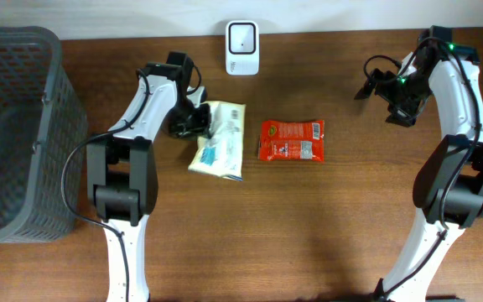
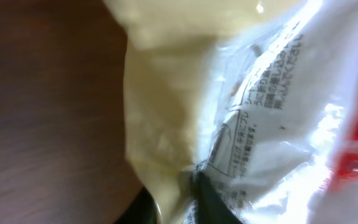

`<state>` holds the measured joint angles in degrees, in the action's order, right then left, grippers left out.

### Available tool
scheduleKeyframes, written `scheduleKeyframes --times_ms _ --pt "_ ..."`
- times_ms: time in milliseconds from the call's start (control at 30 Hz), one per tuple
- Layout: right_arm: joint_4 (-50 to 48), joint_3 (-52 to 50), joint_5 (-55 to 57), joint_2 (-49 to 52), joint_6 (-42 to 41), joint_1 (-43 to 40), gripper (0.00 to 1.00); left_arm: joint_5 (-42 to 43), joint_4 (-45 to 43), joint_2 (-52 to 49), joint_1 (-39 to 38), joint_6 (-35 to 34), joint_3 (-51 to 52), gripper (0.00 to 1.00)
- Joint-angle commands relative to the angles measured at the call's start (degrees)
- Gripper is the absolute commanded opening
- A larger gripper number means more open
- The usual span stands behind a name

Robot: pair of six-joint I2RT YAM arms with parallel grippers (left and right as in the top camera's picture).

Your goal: Scan the item barcode

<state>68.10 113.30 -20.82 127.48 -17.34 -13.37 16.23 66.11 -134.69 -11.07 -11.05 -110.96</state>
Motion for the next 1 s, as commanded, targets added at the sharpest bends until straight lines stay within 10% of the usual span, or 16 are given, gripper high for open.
scheduleKeyframes --times_ms 0,133,200,233,667,967 --pt "0.0 0.5 0.5 -0.4 0.5 -0.2 0.98 -17.9 5.6 -0.3 0.5 -1.8 -4.3 0.74" --pt "0.0 0.5 0.5 -0.4 0.5 -0.2 0.99 -23.1 16.6 -0.3 0.5 -4.2 -17.1 0.7" --pt "0.0 0.5 0.5 -0.4 0.5 -0.2 0.99 -20.0 19.5 -0.3 -0.1 -4.6 -20.7 0.04" --pt "0.0 0.5 0.5 -0.4 0.5 -0.2 0.99 -15.9 20.0 -0.3 -0.7 -4.6 -20.9 0.0" --pt "0.0 0.5 0.5 -0.4 0.6 -0.2 0.99 -15.9 -4.0 -0.3 -9.8 -8.9 2.5 0.0" --pt "0.0 0.5 0.5 -0.4 0.5 -0.2 0.99 -17.3 17.3 0.6 -9.4 -8.8 -20.2 0.0"
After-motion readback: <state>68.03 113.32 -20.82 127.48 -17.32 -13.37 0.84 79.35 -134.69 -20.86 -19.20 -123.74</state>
